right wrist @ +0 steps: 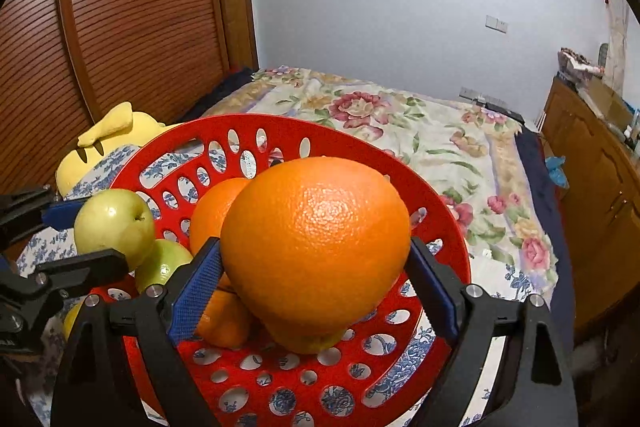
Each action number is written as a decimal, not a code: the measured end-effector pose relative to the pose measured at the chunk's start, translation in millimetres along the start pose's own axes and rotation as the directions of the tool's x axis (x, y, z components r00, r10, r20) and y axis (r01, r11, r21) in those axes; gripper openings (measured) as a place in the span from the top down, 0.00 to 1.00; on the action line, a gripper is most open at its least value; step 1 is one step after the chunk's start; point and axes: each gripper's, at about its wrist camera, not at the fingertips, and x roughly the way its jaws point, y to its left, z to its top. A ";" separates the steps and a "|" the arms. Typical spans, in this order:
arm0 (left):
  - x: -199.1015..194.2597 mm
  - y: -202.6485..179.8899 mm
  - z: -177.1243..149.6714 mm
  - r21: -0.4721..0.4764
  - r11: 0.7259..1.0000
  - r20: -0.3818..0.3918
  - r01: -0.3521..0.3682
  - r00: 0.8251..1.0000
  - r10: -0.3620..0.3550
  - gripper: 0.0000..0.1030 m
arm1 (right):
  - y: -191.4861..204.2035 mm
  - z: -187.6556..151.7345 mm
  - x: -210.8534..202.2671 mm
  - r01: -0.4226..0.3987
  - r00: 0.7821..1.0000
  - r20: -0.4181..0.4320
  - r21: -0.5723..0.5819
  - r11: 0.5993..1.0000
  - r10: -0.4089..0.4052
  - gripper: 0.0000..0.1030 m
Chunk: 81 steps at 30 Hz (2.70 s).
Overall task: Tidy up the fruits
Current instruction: 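Lower the large orange and green apple into the red basket and open both tools, then withdraw both open tools from the basket toward the loose tangerines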
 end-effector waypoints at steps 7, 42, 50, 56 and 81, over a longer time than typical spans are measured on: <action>4.1 -0.5 -0.4 0.009 1.000 -0.004 -0.013 1.000 0.013 0.49 | -1.9 4.0 -16.4 0.001 0.997 0.076 0.021 1.000 -0.003 0.07; 1.0 -26.3 1.1 0.093 0.993 -0.001 0.073 0.997 -0.074 0.40 | -13.1 -72.8 -96.0 0.101 0.984 0.131 0.122 0.987 -0.117 0.07; -24.5 -17.7 -25.7 0.082 0.995 0.005 0.052 0.999 -0.053 0.40 | 6.8 -91.0 -109.6 0.093 0.984 0.137 0.132 0.987 -0.111 0.13; -42.4 -15.3 -45.9 0.054 0.998 0.027 0.013 1.000 -0.015 0.40 | 28.0 -108.5 -117.4 0.095 0.985 0.134 0.123 0.988 -0.111 0.20; -52.5 -23.2 -122.9 0.034 0.999 -0.087 -0.003 0.996 0.006 0.43 | 63.7 -153.1 -110.5 0.086 0.991 0.086 0.146 0.986 -0.099 0.31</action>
